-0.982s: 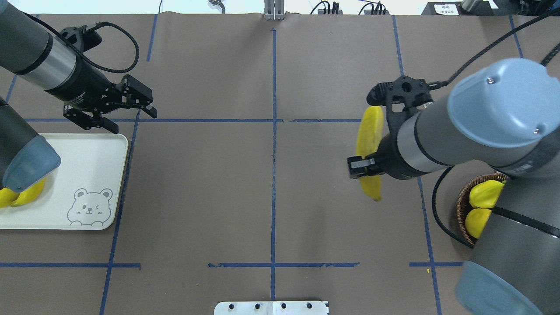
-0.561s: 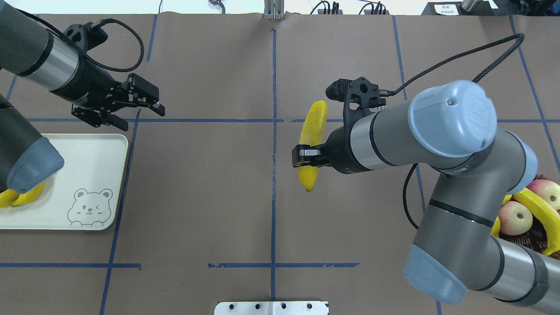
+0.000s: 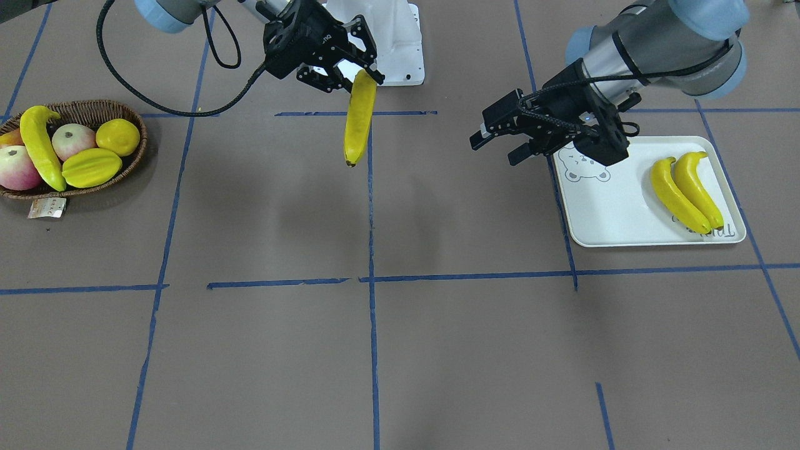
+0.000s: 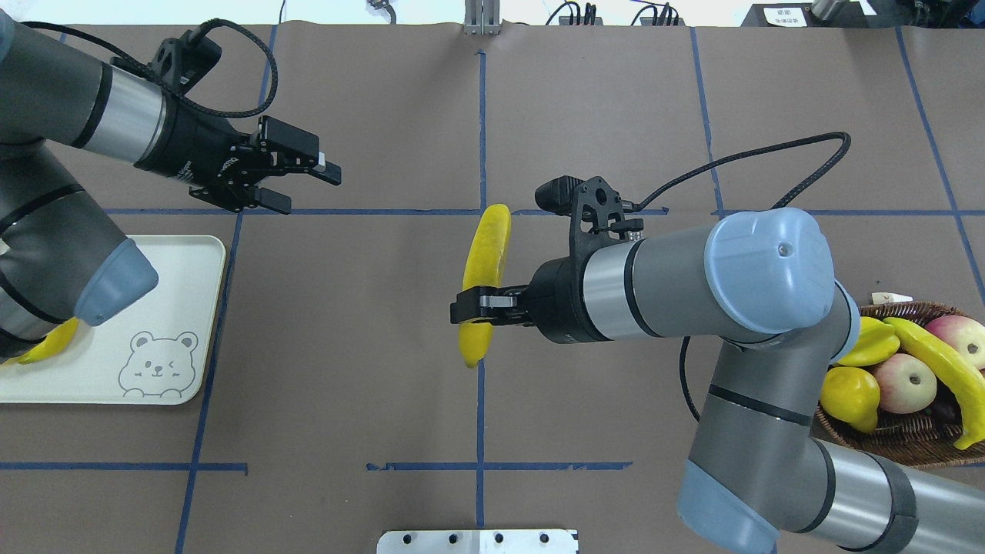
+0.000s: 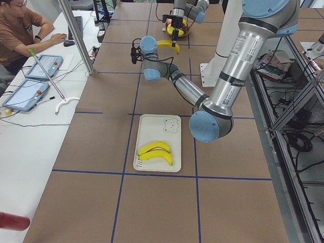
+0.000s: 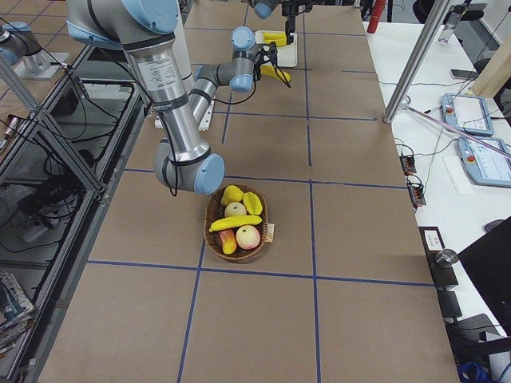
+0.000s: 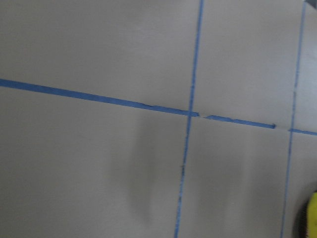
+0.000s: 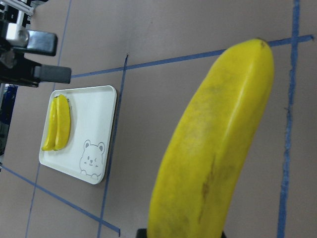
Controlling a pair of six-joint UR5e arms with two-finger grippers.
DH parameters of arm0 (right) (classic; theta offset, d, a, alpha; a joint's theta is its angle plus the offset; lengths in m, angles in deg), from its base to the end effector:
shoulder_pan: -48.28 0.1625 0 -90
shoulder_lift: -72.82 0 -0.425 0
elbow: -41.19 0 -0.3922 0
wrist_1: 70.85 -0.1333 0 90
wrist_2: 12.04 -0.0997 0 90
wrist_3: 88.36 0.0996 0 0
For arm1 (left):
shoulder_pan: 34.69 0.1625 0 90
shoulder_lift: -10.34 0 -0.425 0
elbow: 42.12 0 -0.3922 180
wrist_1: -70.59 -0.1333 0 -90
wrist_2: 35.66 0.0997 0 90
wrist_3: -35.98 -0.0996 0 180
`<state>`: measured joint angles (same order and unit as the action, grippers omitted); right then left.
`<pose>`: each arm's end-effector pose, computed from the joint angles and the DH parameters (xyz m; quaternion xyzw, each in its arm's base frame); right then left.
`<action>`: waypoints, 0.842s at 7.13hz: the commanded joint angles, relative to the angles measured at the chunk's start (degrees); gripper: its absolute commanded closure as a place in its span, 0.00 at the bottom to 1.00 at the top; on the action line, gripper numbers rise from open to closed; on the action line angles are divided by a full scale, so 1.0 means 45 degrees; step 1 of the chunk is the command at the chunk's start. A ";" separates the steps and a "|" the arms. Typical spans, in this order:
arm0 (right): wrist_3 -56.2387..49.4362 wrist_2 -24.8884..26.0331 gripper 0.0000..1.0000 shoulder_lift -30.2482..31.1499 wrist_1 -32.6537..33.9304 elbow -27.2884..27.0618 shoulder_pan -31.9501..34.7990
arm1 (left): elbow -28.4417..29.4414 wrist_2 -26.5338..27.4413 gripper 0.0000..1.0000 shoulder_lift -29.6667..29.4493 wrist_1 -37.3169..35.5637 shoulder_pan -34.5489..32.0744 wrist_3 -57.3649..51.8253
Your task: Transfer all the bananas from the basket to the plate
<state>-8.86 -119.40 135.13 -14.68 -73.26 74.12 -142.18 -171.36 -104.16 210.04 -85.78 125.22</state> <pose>-0.4409 -0.3286 0.1364 0.1053 -0.6748 -0.0055 0.7304 0.3153 -0.4894 0.2349 0.0101 0.6808 -0.0560 0.7303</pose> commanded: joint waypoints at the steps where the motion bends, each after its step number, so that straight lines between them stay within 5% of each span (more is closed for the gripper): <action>1: 0.0165 0.0457 0.98 0.0000 -0.1810 0.0334 -0.0428 | 0.0595 0.0289 0.01 -0.1015 0.1821 0.0316 0.2462; 3: 0.0711 0.1080 0.98 0.0000 -0.2693 0.0355 -0.0663 | 0.0595 0.2855 0.01 -0.1157 0.3690 0.2163 0.4416; 6: 0.0751 0.1103 0.98 -0.0039 -0.2736 0.0316 -0.0664 | 0.0576 0.3007 0.01 -0.1137 0.3837 0.2467 0.4856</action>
<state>-5.55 -114.57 135.04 -26.87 -71.81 71.21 -139.55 -158.08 -109.22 227.03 -75.05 146.59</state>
